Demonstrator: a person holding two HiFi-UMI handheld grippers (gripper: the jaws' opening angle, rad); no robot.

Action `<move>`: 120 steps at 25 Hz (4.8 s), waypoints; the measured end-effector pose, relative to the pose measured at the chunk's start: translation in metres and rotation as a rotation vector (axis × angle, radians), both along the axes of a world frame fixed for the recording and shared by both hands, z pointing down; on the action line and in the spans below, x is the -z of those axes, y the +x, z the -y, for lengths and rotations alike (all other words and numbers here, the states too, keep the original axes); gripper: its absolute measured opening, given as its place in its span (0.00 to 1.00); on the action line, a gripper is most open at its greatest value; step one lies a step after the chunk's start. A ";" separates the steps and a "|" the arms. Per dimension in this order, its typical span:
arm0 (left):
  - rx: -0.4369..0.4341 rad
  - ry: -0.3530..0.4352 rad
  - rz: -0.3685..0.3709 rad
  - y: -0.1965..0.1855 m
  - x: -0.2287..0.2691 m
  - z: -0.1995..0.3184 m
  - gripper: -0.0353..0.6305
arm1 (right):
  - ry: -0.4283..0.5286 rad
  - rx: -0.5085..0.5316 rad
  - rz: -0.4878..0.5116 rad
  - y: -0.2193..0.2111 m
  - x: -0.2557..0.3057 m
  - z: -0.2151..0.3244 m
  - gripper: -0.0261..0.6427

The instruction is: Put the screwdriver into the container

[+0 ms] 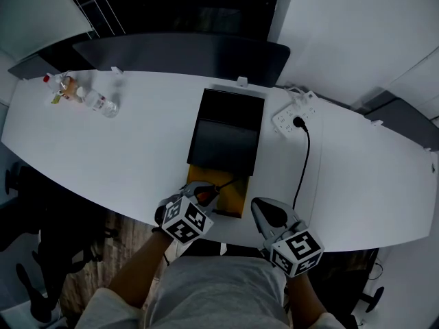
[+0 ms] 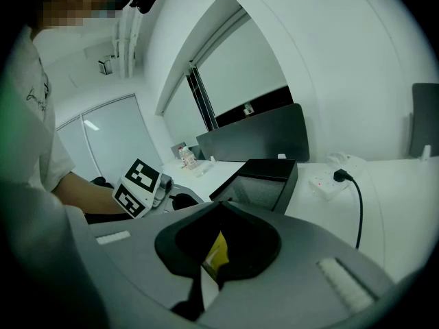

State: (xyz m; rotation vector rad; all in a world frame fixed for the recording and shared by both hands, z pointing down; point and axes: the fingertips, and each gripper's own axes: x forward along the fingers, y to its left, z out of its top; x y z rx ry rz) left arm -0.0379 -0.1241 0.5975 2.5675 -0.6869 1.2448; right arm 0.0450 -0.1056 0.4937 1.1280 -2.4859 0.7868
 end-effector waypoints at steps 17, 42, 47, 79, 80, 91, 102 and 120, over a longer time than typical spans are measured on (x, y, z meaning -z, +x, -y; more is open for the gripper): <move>-0.091 -0.085 0.152 0.009 -0.047 0.001 0.16 | -0.022 -0.022 0.010 0.006 -0.007 0.001 0.06; -0.112 -0.214 0.226 0.019 -0.077 0.004 0.16 | -0.035 -0.027 0.023 0.008 -0.013 0.000 0.06; -0.109 -0.222 0.230 0.021 -0.079 0.004 0.16 | -0.032 -0.034 0.027 0.011 -0.012 0.002 0.06; -0.074 -0.226 0.221 0.020 -0.072 0.005 0.21 | -0.022 0.003 0.039 0.008 -0.007 0.002 0.06; -0.069 -0.221 0.218 0.019 -0.070 0.005 0.21 | -0.020 0.006 0.038 0.008 -0.006 0.002 0.06; 0.052 -0.177 0.092 0.002 -0.036 0.013 0.19 | 0.003 0.041 0.006 0.003 0.002 0.005 0.06; 0.295 -0.050 -0.230 -0.030 0.051 0.020 0.06 | 0.045 0.066 -0.010 -0.011 0.020 0.010 0.06; 0.524 0.156 -0.509 -0.059 0.134 -0.017 0.06 | 0.084 0.064 -0.016 -0.019 0.042 0.007 0.06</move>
